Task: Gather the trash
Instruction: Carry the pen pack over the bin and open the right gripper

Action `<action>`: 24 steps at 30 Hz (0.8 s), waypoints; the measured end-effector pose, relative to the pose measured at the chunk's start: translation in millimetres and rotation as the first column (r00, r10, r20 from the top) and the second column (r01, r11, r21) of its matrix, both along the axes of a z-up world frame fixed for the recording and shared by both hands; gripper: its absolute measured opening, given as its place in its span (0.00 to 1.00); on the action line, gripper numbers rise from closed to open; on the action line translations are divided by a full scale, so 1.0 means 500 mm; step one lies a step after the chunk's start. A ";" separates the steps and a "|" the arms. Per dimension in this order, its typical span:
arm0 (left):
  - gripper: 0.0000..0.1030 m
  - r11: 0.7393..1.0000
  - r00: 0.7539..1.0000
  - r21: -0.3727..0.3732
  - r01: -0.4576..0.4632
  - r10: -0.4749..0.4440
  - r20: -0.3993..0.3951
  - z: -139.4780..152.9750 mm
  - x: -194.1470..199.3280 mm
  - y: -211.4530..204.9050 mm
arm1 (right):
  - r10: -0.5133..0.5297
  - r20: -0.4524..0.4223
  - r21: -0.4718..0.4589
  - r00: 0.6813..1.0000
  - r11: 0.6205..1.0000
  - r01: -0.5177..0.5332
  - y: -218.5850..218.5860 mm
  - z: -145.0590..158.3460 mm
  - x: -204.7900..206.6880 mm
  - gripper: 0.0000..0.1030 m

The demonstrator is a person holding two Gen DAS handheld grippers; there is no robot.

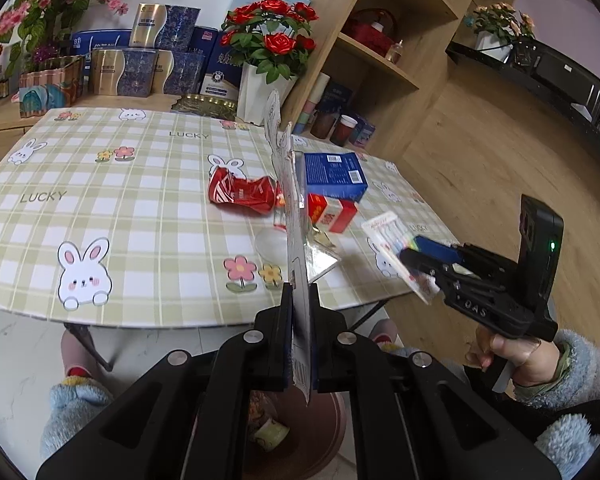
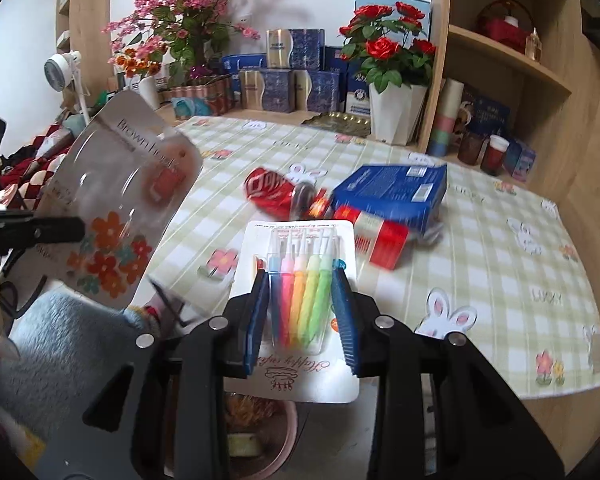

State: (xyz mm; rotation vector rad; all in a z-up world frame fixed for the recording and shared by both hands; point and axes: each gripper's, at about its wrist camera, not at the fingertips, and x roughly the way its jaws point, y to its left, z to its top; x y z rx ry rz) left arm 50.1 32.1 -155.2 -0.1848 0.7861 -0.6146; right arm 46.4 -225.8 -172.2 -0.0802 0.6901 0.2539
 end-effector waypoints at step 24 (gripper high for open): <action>0.07 1.000 0.999 0.015 0.005 -0.005 -0.046 -0.040 -0.042 0.014 | 0.129 -0.299 0.061 0.945 0.991 -0.116 0.072 -0.177 -0.076 0.34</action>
